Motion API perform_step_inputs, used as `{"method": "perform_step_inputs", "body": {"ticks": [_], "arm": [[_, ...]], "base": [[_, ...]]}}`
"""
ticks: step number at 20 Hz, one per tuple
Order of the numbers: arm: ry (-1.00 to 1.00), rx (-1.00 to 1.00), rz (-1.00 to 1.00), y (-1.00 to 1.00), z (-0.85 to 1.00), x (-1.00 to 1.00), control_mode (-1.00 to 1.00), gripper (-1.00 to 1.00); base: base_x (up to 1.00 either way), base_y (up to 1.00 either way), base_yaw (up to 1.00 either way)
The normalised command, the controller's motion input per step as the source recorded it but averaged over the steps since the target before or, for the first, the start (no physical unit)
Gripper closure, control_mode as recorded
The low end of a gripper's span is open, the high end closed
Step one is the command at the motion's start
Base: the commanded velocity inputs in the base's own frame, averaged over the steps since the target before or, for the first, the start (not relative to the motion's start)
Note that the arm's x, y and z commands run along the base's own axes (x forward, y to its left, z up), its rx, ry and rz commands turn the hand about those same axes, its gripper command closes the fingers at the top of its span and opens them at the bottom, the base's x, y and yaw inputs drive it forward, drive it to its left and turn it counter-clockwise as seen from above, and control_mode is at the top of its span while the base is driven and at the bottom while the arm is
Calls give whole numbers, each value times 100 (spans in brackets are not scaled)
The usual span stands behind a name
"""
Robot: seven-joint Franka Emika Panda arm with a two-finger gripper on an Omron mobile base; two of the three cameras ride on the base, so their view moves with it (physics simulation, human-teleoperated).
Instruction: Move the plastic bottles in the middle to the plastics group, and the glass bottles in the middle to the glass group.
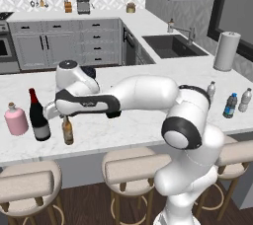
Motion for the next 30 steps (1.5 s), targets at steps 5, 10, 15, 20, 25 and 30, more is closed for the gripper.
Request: {"method": "perform_step_inputs", "body": {"ticks": [5, 10, 15, 20, 25, 30], "arm": [[0, 1, 2, 35, 0, -19, -100, 100], [-2, 0, 0, 32, 0, 0, -100, 100], [-3, 0, 0, 29, 0, 1, -100, 100], [0, 0, 0, 6, -3, 2, -100, 100], [0, 0, 0, 0, -15, 0, -100, 100], [0, 0, 0, 0, -18, 0, -100, 100]], "base": [[0, 0, 0], [0, 0, 0], [0, 0, 0], [0, 0, 0], [0, 0, 0], [0, 0, 0]]}}
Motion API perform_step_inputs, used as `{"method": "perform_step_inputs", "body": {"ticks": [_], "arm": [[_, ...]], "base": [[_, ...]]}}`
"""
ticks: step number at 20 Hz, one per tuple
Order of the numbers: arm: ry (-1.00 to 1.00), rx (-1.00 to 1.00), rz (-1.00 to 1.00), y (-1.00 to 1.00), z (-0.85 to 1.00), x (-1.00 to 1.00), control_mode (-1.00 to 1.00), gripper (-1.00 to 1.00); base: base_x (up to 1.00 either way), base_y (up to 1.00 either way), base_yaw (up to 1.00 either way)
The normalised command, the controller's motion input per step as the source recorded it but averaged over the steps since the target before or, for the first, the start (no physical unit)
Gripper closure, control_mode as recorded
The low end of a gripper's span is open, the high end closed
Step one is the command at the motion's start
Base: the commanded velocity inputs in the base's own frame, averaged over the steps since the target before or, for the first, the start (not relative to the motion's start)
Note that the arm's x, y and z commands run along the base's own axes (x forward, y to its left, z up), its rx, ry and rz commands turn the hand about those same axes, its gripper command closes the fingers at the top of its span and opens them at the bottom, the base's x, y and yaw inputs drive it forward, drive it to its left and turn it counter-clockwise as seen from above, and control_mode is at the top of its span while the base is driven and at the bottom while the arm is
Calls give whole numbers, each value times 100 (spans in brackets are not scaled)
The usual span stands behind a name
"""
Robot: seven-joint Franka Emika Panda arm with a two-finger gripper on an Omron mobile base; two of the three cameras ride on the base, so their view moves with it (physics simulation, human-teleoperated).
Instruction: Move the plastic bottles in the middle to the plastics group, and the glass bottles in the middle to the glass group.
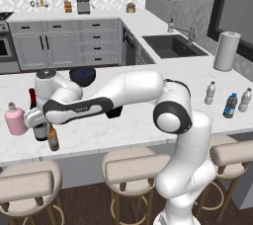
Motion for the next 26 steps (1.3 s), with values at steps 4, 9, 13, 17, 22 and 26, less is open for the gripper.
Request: {"method": "perform_step_inputs", "body": {"ticks": [4, 9, 13, 17, 22, 26], "arm": [[0, 0, 0, 0, -10, 0, -100, 100], [0, 0, 0, 0, -2, 10, -100, 100], [-1, 0, 0, 0, 1, 21, -100, 100], [0, 0, 0, 0, 0, 24, -100, 100], [0, 0, 0, 0, -12, 0, -100, 100], [0, 0, 0, 0, -20, 0, -100, 100]], "base": [[0, 0, 0], [0, 0, 0], [0, 0, 0], [0, 0, 0], [0, 0, 0], [0, 0, 0]]}}
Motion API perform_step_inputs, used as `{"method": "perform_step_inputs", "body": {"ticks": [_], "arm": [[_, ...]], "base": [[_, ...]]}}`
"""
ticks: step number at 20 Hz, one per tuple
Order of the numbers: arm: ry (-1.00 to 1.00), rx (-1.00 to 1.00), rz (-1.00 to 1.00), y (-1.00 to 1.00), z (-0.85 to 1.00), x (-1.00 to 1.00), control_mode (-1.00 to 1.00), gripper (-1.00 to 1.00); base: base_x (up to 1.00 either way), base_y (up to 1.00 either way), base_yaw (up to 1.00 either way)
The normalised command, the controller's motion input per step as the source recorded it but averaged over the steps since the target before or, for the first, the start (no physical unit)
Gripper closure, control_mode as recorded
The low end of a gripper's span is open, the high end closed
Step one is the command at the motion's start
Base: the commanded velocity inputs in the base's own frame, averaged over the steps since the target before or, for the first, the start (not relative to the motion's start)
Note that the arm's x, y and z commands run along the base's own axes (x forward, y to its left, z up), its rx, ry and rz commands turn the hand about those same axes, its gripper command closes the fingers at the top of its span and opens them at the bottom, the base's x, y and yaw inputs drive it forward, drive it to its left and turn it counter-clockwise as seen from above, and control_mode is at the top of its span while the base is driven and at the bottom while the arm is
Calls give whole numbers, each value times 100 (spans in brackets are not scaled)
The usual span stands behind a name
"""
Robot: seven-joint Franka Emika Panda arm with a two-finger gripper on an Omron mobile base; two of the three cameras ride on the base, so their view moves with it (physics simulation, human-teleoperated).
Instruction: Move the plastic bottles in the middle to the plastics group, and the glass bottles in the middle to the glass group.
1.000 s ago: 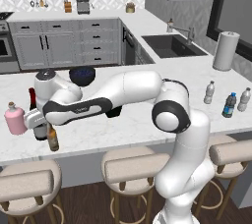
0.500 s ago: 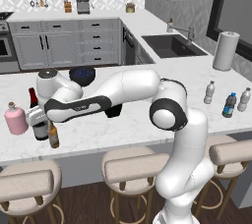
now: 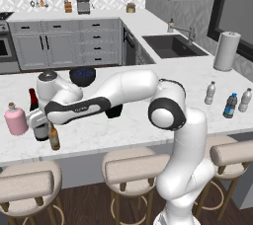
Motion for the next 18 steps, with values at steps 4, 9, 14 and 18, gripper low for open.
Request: {"method": "perform_step_inputs", "body": {"ticks": [4, 9, 14, 18], "arm": [[0, 0, 0, 0, -17, 0, -100, 100], [0, 0, 0, 0, -11, 1, -100, 100], [0, 0, 0, 0, 0, 1, -100, 100], [0, 0, 0, 0, 0, 0, -100, 100]], "base": [[0, 0, 0], [0, 0, 0], [0, 0, 0], [0, 0, 0]]}}
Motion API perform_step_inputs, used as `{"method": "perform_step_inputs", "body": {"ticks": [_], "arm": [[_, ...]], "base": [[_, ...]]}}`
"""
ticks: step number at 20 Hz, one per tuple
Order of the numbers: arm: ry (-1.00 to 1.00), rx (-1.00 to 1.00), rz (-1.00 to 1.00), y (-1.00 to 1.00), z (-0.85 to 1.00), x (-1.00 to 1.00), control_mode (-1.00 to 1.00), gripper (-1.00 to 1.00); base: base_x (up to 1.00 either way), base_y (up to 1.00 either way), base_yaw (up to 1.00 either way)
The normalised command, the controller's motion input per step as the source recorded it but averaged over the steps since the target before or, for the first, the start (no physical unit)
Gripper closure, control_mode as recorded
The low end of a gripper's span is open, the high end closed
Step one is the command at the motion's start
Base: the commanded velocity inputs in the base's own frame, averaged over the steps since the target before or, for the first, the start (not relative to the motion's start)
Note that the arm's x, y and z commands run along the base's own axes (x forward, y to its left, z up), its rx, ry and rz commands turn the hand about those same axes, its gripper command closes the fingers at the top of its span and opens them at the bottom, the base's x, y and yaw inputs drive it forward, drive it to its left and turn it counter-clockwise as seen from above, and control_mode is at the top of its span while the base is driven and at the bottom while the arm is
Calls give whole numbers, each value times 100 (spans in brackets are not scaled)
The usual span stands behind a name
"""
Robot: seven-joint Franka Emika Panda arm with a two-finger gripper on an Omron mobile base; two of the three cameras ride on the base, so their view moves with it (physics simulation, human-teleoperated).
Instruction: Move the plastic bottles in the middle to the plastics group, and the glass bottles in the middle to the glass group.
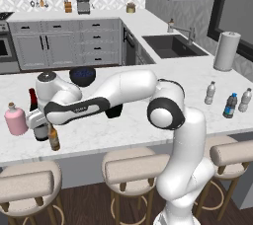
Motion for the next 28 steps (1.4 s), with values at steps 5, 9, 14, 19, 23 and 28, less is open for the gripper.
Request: {"method": "perform_step_inputs", "body": {"ticks": [5, 9, 14, 19, 23, 28], "arm": [[0, 0, 0, 0, 0, 0, -100, -100], [0, 0, 0, 0, 0, 0, -100, -100], [0, 0, 0, 0, 0, 0, -100, -100], [0, 0, 0, 0, 0, 0, -100, -100], [-10, -6, 0, -9, 30, -30, -100, -100], [-6, -7, -2, -42, 59, -50, -100, -100]], "base": [[0, 0, 0], [0, 0, 0], [0, 0, 0], [0, 0, 0], [0, 0, 0], [0, 0, 0]]}}
